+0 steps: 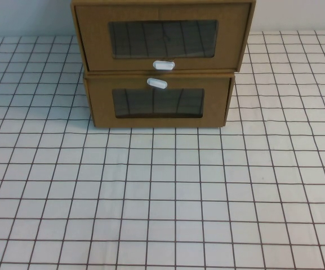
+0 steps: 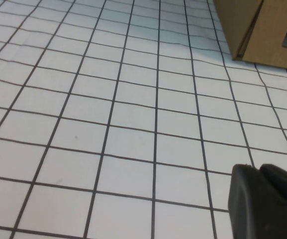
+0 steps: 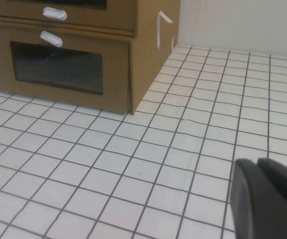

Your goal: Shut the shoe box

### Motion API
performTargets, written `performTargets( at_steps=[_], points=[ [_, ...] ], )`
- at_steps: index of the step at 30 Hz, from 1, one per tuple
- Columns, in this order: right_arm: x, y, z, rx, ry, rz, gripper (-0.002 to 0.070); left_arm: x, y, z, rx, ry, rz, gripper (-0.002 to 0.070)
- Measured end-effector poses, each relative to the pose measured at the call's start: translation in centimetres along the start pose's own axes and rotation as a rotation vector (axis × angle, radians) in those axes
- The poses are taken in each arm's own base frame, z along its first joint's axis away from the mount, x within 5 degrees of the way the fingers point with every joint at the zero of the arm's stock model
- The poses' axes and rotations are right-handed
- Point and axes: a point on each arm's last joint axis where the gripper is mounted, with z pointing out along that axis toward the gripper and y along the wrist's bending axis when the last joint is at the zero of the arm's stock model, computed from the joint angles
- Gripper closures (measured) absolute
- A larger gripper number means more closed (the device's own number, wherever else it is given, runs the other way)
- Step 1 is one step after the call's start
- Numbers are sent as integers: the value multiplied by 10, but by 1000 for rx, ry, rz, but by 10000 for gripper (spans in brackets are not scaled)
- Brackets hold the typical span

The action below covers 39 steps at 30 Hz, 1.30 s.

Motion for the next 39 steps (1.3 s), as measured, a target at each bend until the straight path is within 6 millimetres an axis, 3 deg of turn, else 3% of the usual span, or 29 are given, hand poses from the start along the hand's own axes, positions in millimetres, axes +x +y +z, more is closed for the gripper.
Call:
performTargets(
  at_steps=[12, 15, 19, 23, 28, 33, 39],
  points=[
    [-1, -1, 0, 17, -8, -6, 690, 0, 0, 0, 0, 0, 0, 680],
    [1, 2, 0, 39, -19, 66, 690, 0, 0, 0, -1, -2, 2, 680],
    [17, 8, 11, 72, -79, 193, 689, 0, 0, 0, -1, -2, 2, 680],
    [49, 7, 28, 139, -159, 245, 690, 0, 0, 0, -1, -2, 2, 680],
    [56, -2, 29, 303, -161, 202, 690, 0, 0, 0, -1, -2, 3, 680],
    [71, -9, 27, 419, 0, 163, 690, 0, 0, 0, -1, -4, 3, 680],
    [78, 1, 30, 300, 100, 45, 690, 0, 0, 0, -1, -4, 3, 680]
  ],
)
